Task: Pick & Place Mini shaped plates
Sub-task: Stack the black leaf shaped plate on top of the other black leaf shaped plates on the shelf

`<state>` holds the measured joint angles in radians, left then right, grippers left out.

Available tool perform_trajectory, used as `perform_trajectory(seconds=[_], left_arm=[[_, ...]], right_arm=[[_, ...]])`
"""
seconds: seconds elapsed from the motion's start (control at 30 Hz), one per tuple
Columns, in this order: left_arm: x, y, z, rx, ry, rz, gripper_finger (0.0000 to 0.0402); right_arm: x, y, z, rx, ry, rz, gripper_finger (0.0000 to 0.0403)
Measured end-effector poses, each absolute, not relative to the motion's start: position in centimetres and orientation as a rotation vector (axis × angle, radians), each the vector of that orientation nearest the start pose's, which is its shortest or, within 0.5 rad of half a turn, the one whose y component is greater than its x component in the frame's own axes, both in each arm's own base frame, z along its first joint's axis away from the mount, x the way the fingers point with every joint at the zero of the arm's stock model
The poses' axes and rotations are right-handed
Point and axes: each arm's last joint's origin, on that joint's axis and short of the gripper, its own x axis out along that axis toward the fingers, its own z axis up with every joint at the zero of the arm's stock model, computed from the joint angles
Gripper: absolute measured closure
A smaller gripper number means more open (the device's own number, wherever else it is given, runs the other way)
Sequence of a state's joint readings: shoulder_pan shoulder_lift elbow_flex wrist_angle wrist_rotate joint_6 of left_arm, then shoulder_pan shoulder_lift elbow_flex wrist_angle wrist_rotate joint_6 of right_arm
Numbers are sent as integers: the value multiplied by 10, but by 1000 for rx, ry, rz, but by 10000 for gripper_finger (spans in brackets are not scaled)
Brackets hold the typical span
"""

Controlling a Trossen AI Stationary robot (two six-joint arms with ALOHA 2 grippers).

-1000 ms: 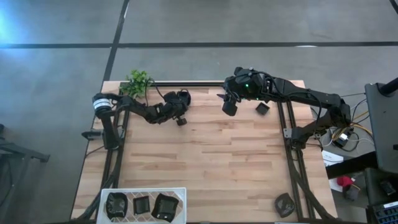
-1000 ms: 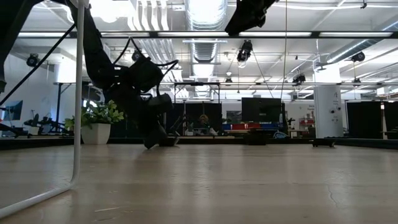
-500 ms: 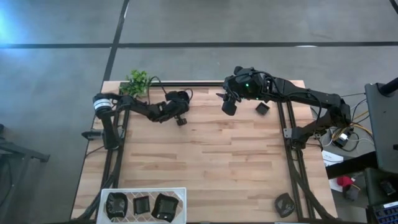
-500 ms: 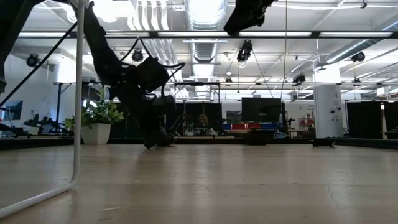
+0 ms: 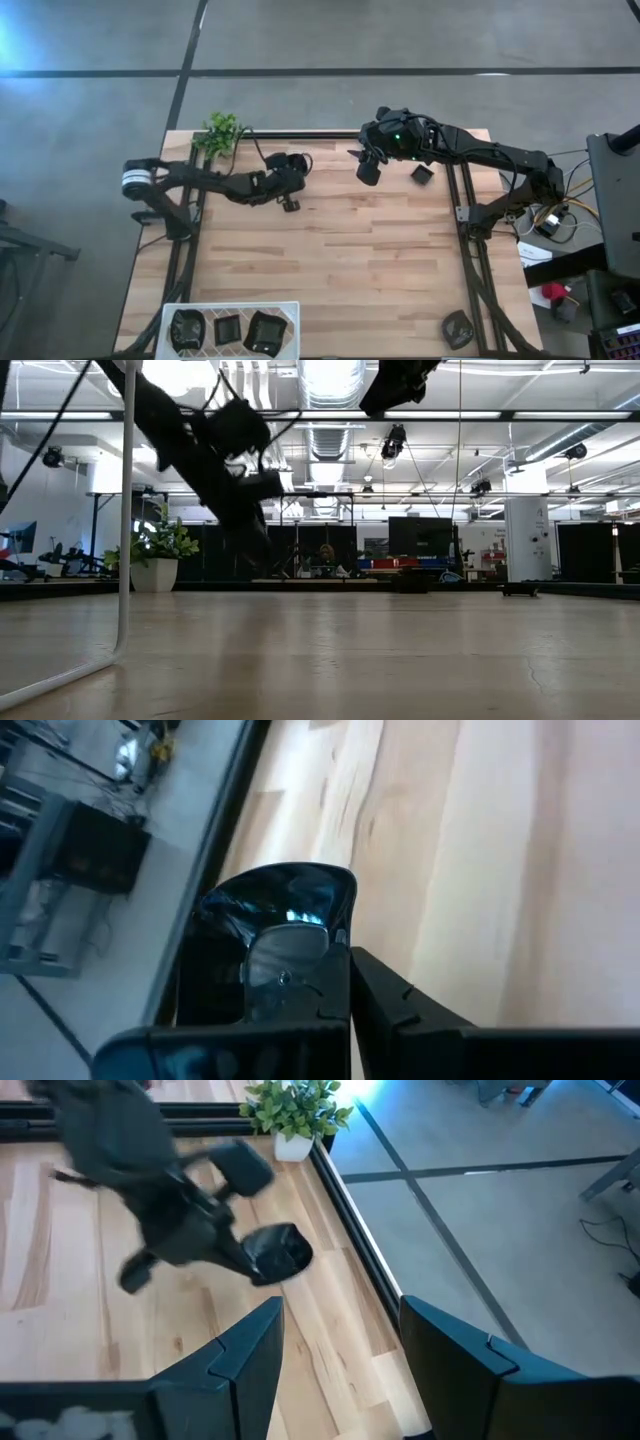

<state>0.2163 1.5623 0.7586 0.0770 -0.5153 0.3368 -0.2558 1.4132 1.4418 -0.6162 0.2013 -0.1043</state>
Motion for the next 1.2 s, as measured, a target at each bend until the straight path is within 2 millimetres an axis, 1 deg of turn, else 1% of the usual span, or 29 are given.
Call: perform_trajectory(seconds=[0.17, 0.3, 0.4, 0.53, 0.73, 0.87, 0.97, 1.2], left_arm=[[274, 41, 197, 389, 832, 544, 401], [253, 11, 217, 299, 805, 509, 401], [235, -10, 228, 242, 796, 468, 401], [212, -40, 239, 292, 794, 335, 401], [179, -78, 250, 398, 760, 111, 401], [160, -93, 264, 363, 701, 19, 401], [149, -101, 273, 382, 669, -52, 401], [133, -107, 293, 409, 660, -123, 401]], right_arm=[[290, -82, 378, -67, 613, -417, 207], [290, -82, 378, -47, 609, -424, 207], [290, -82, 378, -28, 605, -430, 207], [290, -82, 377, 12, 599, -435, 207], [291, -78, 376, 96, 597, -317, 207], [292, -77, 377, 108, 588, -311, 207], [292, -77, 377, 106, 585, -310, 207], [292, -77, 377, 105, 584, -310, 207]])
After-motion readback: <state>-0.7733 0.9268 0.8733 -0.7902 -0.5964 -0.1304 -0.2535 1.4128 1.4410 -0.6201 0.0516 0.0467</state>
